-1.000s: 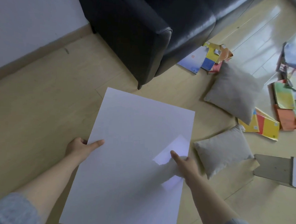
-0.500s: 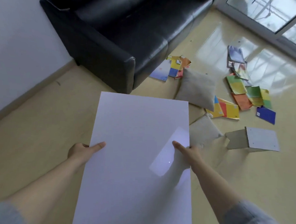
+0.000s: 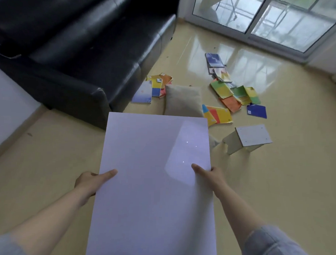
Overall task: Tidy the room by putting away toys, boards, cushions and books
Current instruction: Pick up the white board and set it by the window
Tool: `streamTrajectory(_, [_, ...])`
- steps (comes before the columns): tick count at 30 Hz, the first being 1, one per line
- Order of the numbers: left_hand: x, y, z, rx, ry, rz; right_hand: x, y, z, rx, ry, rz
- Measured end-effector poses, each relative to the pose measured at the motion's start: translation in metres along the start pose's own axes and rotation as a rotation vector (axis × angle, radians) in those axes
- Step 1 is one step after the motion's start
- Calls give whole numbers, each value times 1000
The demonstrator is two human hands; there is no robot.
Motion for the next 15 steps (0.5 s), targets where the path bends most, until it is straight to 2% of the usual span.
streamTrajectory(8, [5, 112, -102, 192, 110, 31, 40, -122, -9, 96, 25, -55])
streamTrajectory(15, [7, 198, -204, 349, 266, 80, 66, -213, -37, 150, 57, -178])
Point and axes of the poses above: each hand's wrist, its own x-axis towards the middle knuckle, its own y-axis out of the palm, z = x × y, the point moved 10 cm from there along x, towards the middle knuckle, and after that the axes turned 7 degrees about y, right-handed, at the moved point
